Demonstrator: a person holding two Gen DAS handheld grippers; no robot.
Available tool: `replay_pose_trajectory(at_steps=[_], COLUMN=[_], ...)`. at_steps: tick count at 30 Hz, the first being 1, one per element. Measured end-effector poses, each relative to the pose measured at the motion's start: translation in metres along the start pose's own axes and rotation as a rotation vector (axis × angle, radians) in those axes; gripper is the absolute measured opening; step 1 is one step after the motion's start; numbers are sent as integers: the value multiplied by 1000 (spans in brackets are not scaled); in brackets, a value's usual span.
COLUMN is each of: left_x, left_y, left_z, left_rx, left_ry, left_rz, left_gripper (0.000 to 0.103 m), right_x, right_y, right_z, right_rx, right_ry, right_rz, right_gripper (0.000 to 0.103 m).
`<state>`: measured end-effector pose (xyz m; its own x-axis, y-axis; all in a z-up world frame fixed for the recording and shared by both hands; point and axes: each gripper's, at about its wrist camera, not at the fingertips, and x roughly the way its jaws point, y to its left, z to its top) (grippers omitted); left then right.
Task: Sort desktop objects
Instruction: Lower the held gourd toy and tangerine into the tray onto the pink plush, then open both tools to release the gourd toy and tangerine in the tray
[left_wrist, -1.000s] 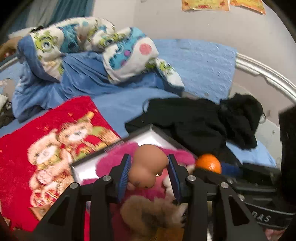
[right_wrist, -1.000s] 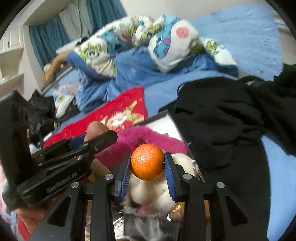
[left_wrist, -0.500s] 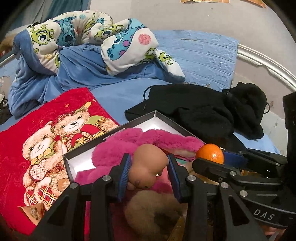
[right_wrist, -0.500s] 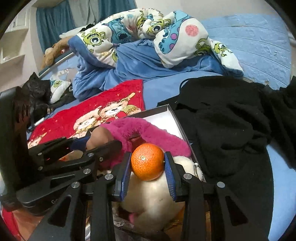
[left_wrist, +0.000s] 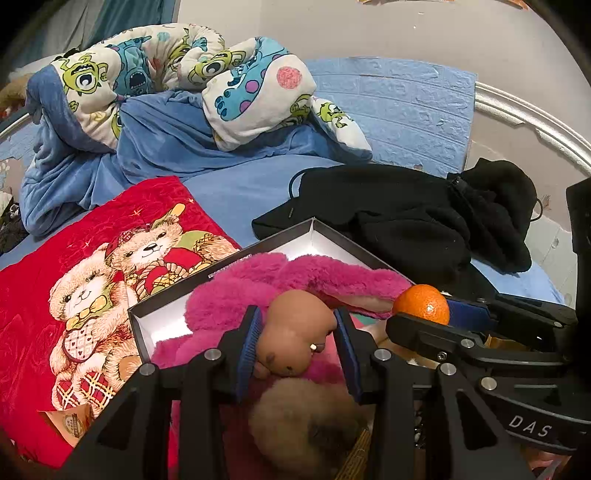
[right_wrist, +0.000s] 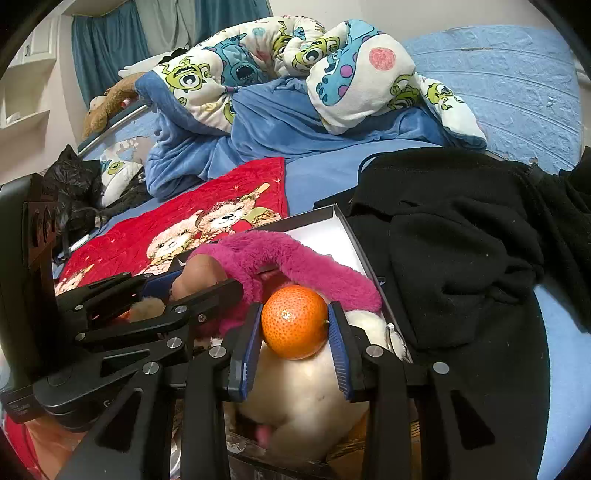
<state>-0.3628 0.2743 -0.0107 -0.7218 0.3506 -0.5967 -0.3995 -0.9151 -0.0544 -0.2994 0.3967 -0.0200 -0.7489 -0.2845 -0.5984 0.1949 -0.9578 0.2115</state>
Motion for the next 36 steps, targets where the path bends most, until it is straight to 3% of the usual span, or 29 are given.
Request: replay_pose_trajectory(at_steps=[20, 24, 27, 29, 32, 36], left_x=[-5, -10, -14, -18, -27, -35], left_y=[-3, 5, 14, 19, 25, 21], left_z=[2, 5, 7, 8, 11, 14], left_rx=[11, -45, -86, -89, -116, -93], left_ry=[-3, -8, -8, -30, -51, -77], left_rz=[12, -40, -31, -25, -84, -57], left_gripper=[41, 58, 84, 101, 103, 103], right_x=[-5, -12, -20, -24, -28, -34], right_y=[1, -2, -10, -16, -24, -22], right_z=[1, 2, 2, 3, 4, 6], right_rx=[-26, -9, 26, 60, 113, 112], right_ry=[-41, -77, -124, -151, -180, -223], right_rz=[16, 55, 103, 108, 162, 178], right_gripper=[36, 39, 60, 85, 103, 103])
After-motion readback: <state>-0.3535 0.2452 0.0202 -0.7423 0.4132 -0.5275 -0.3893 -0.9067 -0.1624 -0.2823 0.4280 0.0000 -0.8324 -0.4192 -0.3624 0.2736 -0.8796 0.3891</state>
